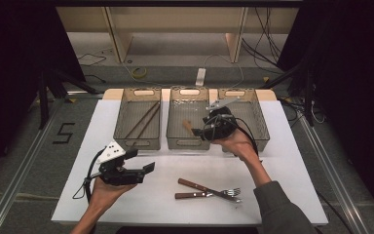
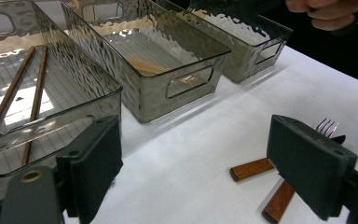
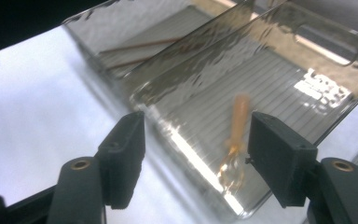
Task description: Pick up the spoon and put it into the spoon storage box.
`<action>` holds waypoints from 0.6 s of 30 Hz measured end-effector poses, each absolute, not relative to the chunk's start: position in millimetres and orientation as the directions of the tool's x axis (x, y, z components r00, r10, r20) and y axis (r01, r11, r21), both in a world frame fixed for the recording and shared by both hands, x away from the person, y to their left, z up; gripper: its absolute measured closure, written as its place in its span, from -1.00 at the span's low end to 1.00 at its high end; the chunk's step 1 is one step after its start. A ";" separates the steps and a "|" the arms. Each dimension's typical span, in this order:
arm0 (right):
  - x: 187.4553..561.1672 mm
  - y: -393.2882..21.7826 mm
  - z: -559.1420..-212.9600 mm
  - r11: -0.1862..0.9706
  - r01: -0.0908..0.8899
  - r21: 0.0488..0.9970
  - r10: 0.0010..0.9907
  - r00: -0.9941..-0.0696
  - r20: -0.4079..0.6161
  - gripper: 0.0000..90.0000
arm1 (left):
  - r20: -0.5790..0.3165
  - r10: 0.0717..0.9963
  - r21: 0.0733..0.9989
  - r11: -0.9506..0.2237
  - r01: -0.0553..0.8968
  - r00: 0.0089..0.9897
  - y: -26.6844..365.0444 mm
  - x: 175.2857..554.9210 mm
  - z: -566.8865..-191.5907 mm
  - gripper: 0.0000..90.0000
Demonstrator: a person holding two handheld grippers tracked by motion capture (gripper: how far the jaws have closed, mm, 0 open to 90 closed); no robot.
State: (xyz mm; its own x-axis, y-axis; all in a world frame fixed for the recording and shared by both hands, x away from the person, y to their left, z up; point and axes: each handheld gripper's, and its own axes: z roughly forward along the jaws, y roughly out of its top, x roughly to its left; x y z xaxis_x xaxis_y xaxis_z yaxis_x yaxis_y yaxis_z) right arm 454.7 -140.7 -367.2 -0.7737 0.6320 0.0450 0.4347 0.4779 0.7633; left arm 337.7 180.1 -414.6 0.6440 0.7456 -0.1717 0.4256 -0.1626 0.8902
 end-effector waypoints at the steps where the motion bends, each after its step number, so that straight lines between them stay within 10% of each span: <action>1: 450.4 -141.7 -367.3 0.487 0.427 0.762 0.623 -0.782 0.041 -0.19 | -0.171 0.746 0.889 -0.164 0.427 0.644 180.3 337.7 -414.5 -0.61; 18: 405.5 -143.9 -386.8 0.601 0.420 0.680 0.550 -0.835 0.030 -0.24 | -0.168 0.747 0.892 -0.163 0.422 0.643 180.5 336.9 -413.7 -0.62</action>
